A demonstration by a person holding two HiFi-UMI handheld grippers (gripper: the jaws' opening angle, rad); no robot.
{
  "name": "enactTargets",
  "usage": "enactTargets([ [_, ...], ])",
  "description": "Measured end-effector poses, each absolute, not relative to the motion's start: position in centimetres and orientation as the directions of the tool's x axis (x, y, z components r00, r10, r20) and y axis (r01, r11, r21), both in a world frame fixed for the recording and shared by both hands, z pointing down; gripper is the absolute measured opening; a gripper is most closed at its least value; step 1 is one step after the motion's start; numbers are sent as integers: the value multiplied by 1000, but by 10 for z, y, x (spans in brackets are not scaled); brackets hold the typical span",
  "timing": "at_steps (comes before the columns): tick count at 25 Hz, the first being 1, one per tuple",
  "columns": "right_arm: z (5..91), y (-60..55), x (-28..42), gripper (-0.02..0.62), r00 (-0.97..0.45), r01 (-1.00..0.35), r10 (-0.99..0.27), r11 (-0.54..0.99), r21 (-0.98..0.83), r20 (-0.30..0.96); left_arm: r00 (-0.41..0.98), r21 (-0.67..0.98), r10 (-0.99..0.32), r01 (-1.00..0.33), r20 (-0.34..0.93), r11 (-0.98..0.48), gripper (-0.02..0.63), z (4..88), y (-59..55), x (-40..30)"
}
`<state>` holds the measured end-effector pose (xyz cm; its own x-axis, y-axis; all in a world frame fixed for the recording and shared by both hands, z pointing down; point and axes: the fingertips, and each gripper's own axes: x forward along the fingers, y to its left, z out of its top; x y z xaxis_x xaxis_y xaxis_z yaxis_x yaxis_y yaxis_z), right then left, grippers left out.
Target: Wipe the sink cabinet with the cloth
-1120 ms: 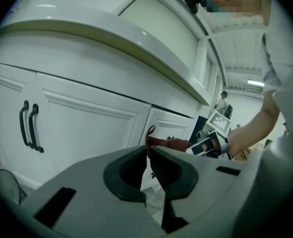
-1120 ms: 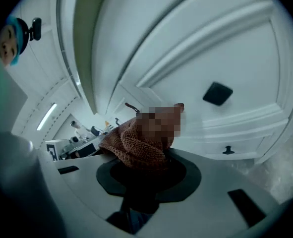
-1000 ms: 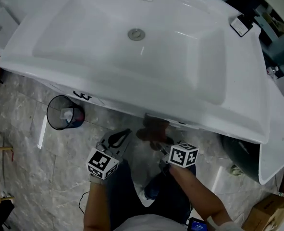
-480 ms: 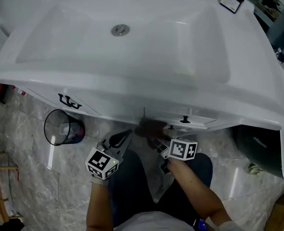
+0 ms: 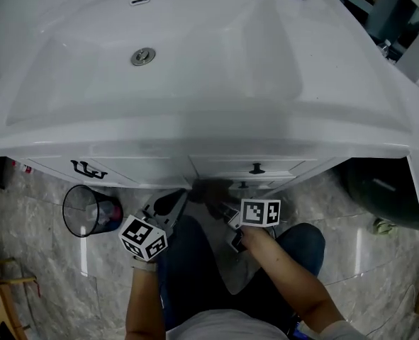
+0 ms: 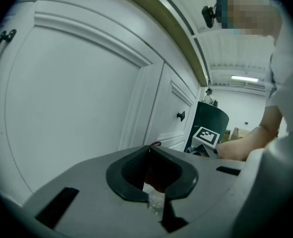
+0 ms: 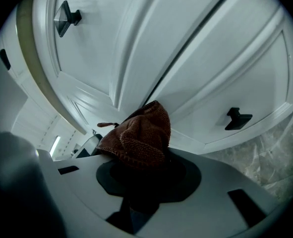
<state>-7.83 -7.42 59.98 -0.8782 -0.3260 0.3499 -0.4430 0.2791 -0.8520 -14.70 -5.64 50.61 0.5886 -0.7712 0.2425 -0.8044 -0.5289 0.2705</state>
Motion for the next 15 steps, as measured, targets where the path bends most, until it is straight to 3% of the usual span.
enactTargets([
  [9,612,-92,-89,106,-871,-437,-362,266,-859,331,632,256,-733,-774,250,-579,11,521,-59,-123],
  [15,609,-96,-89,104,-882,-424,-340,270,-865,326,592,279,-767,-802,247,-528,11,530,-60,-118],
])
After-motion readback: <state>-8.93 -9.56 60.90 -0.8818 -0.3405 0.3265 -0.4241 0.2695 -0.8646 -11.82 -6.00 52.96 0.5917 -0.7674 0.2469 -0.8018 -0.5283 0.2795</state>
